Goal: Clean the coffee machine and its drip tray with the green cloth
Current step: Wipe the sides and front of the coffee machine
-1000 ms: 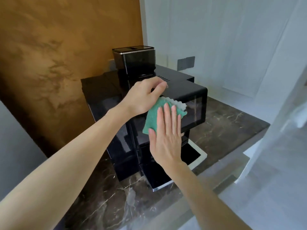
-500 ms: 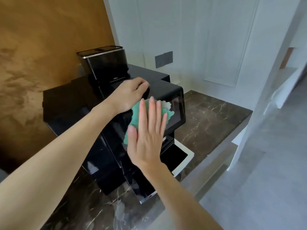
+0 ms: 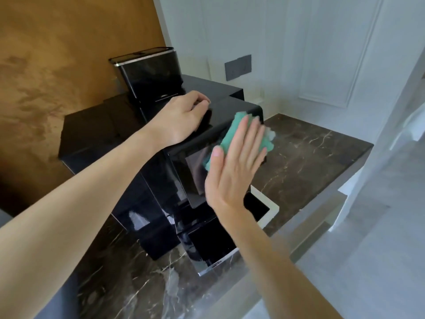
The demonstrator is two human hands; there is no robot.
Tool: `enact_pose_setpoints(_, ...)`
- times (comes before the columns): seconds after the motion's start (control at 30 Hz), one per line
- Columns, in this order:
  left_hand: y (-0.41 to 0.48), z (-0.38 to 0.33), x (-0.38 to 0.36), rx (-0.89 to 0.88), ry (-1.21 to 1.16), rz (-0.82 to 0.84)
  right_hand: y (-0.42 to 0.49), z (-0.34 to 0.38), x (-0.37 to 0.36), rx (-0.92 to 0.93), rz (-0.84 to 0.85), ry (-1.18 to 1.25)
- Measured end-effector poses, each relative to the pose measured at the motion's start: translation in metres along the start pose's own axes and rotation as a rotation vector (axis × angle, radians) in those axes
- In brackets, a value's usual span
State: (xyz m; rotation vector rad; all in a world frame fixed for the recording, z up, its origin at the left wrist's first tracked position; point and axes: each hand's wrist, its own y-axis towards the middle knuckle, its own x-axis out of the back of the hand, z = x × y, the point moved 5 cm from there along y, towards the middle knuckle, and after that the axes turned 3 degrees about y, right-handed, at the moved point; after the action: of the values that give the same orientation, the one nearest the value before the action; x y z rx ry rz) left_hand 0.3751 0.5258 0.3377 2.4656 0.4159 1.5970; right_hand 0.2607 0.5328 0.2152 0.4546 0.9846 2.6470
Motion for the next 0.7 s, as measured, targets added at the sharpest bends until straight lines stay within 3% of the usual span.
enact_pose_setpoints(0.17, -0.001, 0.000, 0.003, -0.028, 0.010, -0.029, -0.090, 0.054, -0.018, 0.157, 0.116, -0.023)
enact_pose_setpoints(0.33, -0.001, -0.001, 0.004, -0.056, 0.043, -0.075, -0.086, 0.042, -0.016, 0.162, 0.140, -0.005)
enact_pose_setpoints(0.4, -0.002, 0.000, 0.004, -0.057, 0.032, -0.075, -0.069, 0.023, -0.013, 0.078, 0.085, 0.049)
enact_pose_setpoints(0.53, -0.003, 0.002, 0.004, -0.033, 0.000, -0.064, -0.014, -0.029, -0.007, -0.276, -0.060, 0.187)
enact_pose_setpoints(0.7, -0.007, 0.001, 0.007, -0.005, -0.018, -0.097, 0.035, -0.061, 0.005, -0.350, -0.068, 0.276)
